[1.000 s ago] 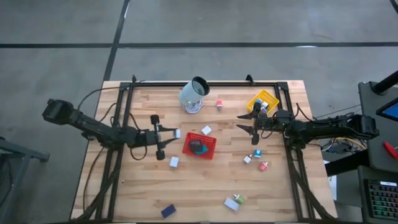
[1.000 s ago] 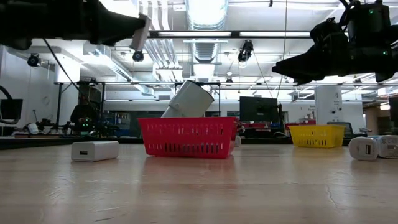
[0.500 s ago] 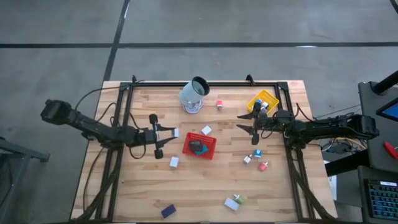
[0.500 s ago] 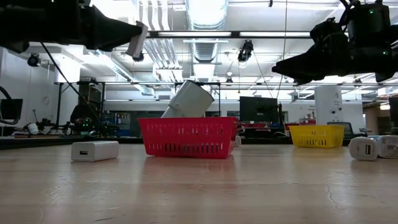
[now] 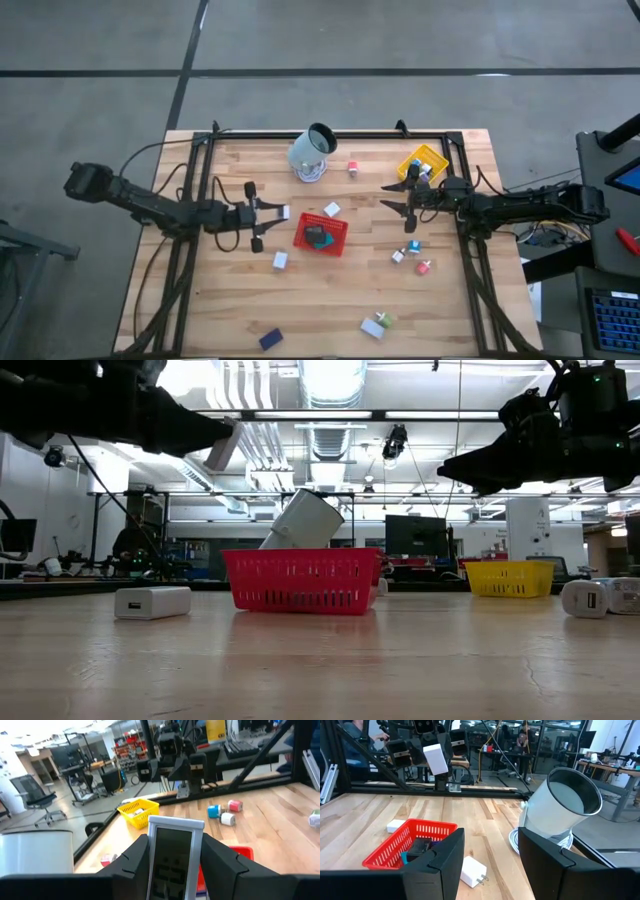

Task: Pick & Place Office items
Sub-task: Put the left white digital clock into the red basket

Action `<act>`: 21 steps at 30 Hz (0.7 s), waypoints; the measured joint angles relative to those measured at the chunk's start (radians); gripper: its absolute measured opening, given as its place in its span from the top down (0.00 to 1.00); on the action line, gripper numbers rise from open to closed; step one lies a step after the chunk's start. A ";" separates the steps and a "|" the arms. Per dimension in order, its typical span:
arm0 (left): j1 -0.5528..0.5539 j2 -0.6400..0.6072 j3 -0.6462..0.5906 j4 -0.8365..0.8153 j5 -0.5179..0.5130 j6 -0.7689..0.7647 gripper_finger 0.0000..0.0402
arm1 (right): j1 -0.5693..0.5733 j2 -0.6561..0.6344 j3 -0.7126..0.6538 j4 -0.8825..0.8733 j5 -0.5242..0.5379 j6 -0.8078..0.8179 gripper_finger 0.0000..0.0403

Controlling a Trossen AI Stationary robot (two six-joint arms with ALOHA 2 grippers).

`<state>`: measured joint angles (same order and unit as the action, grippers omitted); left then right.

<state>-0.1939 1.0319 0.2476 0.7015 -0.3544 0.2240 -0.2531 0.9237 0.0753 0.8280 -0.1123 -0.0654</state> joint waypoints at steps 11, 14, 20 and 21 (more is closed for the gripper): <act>0.040 0.123 0.176 -0.249 0.060 -0.025 0.66 | 0.000 0.000 0.000 0.000 0.000 -0.006 0.56; 0.054 0.196 0.232 -0.290 0.083 -0.027 0.66 | 0.000 0.000 0.000 0.000 0.000 -0.006 0.56; 0.087 0.360 0.369 -0.405 0.151 -0.027 0.66 | 0.000 0.000 0.000 -0.001 0.000 -0.006 0.56; 0.092 0.387 0.394 -0.427 0.163 -0.027 0.66 | 0.000 0.000 0.000 -0.001 0.000 -0.005 0.56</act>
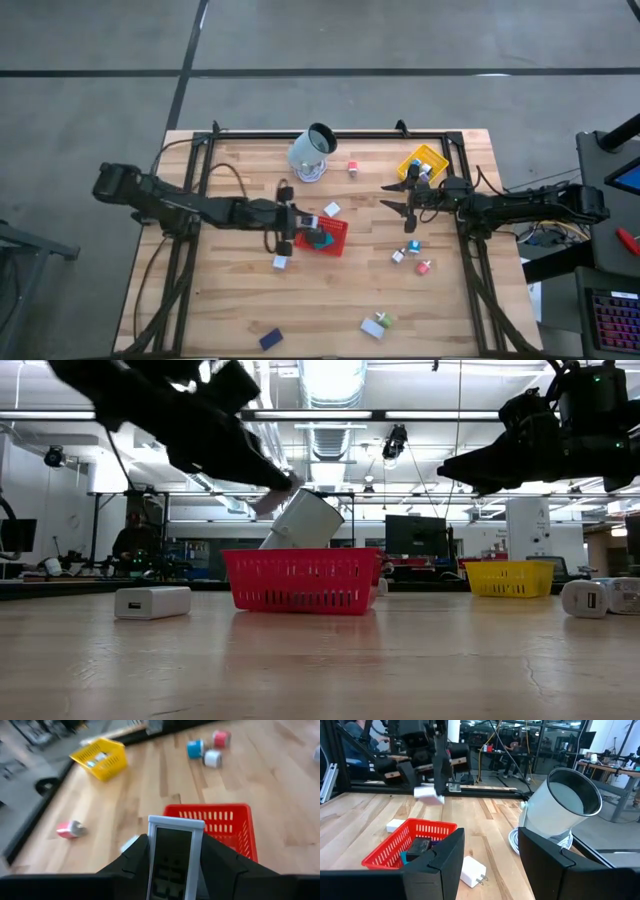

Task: Pick & Place Office items
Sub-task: Put the left white digital clock into the red basket

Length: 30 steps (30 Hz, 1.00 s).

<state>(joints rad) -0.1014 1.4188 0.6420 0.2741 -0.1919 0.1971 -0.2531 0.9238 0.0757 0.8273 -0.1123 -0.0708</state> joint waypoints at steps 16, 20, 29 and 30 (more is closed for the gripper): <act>0.060 0.295 0.347 -0.436 0.143 0.007 0.66 | 0.000 0.000 0.000 -0.001 0.000 0.000 0.56; 0.069 0.339 0.399 -0.499 0.173 0.015 0.66 | 0.000 0.000 0.000 -0.001 -0.001 0.000 0.56; 0.078 0.393 0.438 -0.544 0.196 0.031 0.66 | 0.000 0.000 0.000 -0.002 -0.001 -0.004 0.56; 0.079 0.395 0.438 -0.544 0.201 0.031 0.66 | 0.000 0.000 0.000 -0.002 -0.001 -0.004 0.56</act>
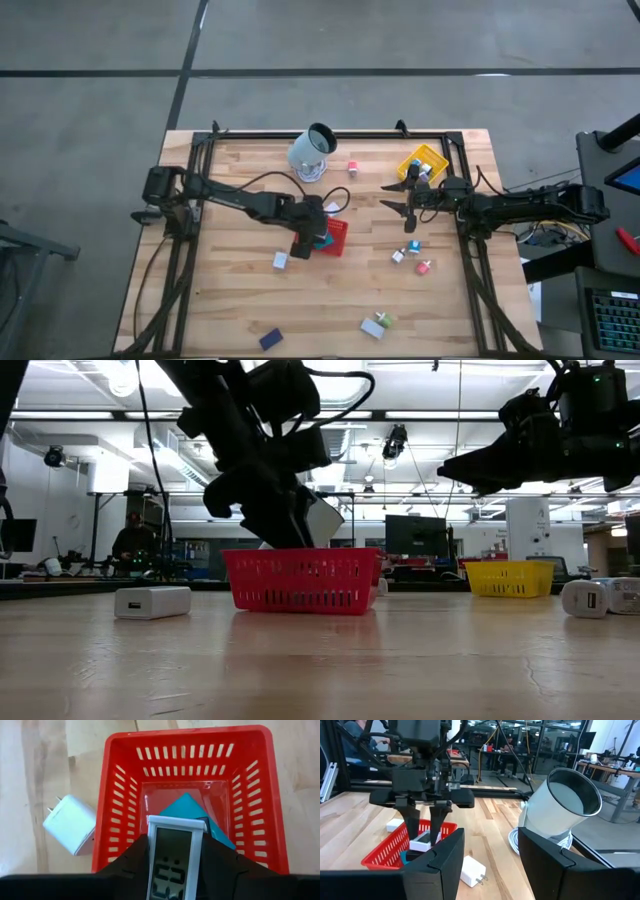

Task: Pick & Place Office items
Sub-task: Put the left white digital clock into the red basket

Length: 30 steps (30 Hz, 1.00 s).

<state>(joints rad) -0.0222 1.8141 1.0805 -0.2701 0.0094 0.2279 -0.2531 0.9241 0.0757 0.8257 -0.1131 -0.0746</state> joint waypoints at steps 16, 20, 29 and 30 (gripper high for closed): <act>0.001 0.003 0.001 -0.008 0.023 0.001 0.66 | 0.000 0.000 0.000 0.000 0.000 -0.004 0.56; 0.001 0.003 0.004 -0.008 0.027 0.000 0.66 | 0.000 0.000 0.000 0.000 0.000 -0.004 0.56; 0.001 0.003 0.007 -0.009 0.029 -0.002 0.51 | 0.000 0.000 0.000 0.000 0.000 -0.004 0.56; 0.000 0.003 0.007 -0.009 0.030 -0.002 0.51 | 0.000 0.000 0.000 0.000 0.000 -0.004 0.56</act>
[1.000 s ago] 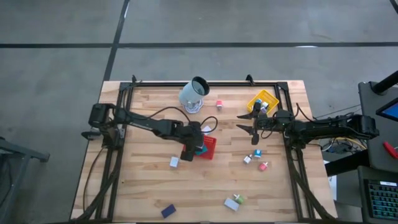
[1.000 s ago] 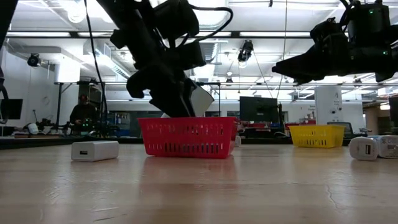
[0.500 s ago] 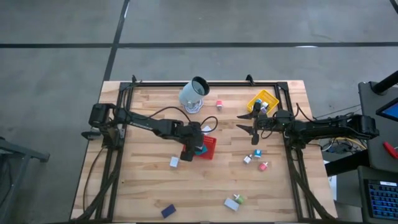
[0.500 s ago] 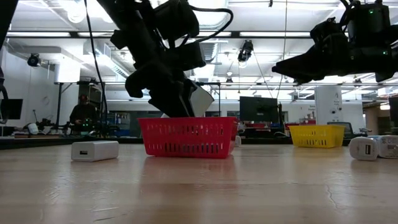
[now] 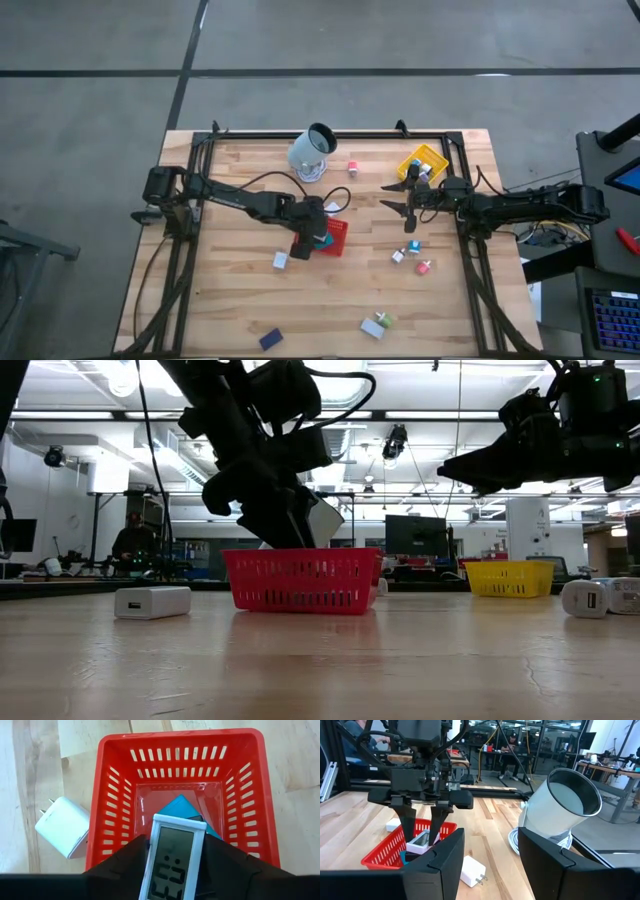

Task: Pick & Place Office items
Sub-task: Put the left white digital clock into the red basket, then put the white black charger adapter into the yellow basket

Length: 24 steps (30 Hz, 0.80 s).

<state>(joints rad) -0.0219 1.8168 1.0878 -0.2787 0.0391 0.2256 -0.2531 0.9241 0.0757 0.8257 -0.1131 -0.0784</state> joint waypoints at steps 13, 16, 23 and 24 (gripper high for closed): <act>-0.002 -0.011 0.000 0.027 0.021 0.013 0.54 | 0.000 0.000 0.000 -0.004 0.000 0.000 0.56; -0.002 -0.030 0.000 0.038 0.021 0.014 0.54 | 0.000 0.000 0.000 -0.008 0.000 0.000 0.56; -0.003 -0.103 0.001 0.061 0.021 0.033 0.54 | 0.000 0.000 0.000 -0.019 0.000 0.000 0.56; -0.004 -0.112 0.001 0.069 0.021 0.036 0.54 | 0.000 0.000 0.000 -0.022 0.000 0.000 0.56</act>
<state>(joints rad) -0.0257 1.7050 1.0885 -0.2094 0.0601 0.2621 -0.2533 0.9241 0.0757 0.8037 -0.1127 -0.0784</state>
